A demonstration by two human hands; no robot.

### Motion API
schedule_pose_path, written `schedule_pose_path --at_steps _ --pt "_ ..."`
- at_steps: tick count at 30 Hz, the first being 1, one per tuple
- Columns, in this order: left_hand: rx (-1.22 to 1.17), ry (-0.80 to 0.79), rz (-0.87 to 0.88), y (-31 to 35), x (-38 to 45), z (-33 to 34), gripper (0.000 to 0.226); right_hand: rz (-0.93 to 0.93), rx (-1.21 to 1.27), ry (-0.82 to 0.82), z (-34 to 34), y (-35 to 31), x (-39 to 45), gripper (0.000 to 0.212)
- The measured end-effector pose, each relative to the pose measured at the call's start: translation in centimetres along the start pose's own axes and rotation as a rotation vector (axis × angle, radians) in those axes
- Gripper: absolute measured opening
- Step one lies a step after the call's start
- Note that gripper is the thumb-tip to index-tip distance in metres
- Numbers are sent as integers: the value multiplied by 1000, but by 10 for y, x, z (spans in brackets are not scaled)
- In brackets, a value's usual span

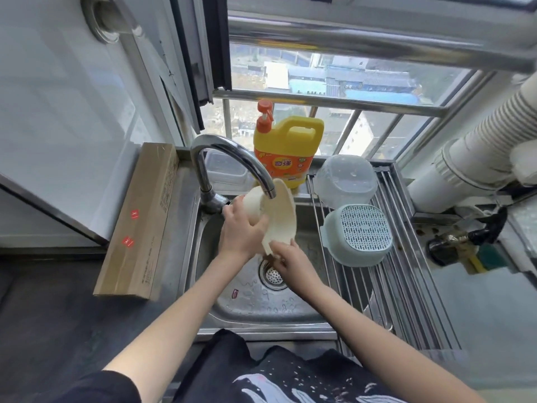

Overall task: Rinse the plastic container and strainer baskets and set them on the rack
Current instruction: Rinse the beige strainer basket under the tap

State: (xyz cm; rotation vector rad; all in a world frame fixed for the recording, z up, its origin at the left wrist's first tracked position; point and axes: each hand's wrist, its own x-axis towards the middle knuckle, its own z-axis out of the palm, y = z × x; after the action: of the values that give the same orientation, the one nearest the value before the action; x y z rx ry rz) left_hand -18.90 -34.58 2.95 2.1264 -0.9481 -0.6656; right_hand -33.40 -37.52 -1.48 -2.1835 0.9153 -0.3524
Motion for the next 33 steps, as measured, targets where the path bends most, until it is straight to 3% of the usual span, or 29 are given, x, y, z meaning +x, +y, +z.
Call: schedule_pose_path --at_steps 5,8,9,12,14,16,19,24,33 --pt "175 -29 -22 -7 19 -17 65 322 476 235 -10 2 -10 24" --pt "243 -118 -178 -28 21 -9 59 566 1164 319 -25 16 -8 29" --pt "170 -220 -304 -35 18 -4 65 607 1344 305 -29 21 -9 31" --pt "-360 -552 -715 -42 6 7 82 660 1530 270 -32 27 -13 35" --pt "-708 -597 -829 -39 1 12 74 708 1658 313 -29 24 -11 41" --pt "-1135 -539 -873 -32 2 19 63 775 1780 380 -28 17 -3 43" --pt "-1493 -382 -846 -18 10 22 63 918 1884 401 -31 2 15 44" --pt "-1496 -213 -884 2 21 16 43 1064 1845 479 -43 -13 36 40" --pt "-1581 -51 -1126 -12 24 14 38 772 1721 364 -55 -31 38 24"
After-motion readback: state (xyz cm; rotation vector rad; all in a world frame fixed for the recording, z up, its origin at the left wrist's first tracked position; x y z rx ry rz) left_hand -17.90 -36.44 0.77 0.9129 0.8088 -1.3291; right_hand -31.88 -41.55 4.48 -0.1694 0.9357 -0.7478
